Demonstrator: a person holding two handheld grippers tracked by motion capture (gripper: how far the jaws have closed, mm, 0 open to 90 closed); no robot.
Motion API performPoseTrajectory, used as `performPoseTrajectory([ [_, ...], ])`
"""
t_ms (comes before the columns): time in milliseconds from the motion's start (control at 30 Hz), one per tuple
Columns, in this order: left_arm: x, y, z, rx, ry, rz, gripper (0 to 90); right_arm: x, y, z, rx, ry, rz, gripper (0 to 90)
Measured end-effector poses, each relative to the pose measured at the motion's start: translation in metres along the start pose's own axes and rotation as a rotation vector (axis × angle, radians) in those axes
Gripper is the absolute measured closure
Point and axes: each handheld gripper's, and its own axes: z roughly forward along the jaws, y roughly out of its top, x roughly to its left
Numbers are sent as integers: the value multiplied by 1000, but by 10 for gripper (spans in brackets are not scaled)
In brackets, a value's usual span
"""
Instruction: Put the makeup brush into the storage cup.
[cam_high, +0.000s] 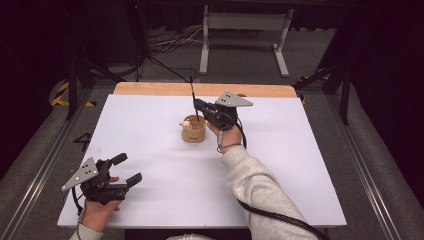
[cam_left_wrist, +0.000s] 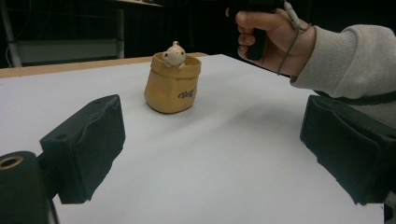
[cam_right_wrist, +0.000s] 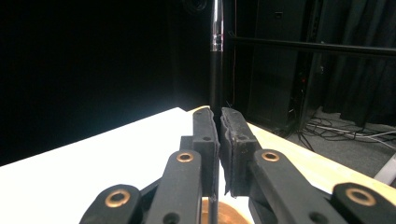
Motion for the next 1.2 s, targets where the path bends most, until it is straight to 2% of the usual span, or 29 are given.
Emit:
performPoseTrajectory([
  [633, 0, 0, 0, 1, 1, 0, 75, 0, -25, 10, 32, 2, 24, 854],
  [1200, 0, 0, 1, 1, 0, -1, 75, -1, -43, 10, 77, 0, 42, 853],
])
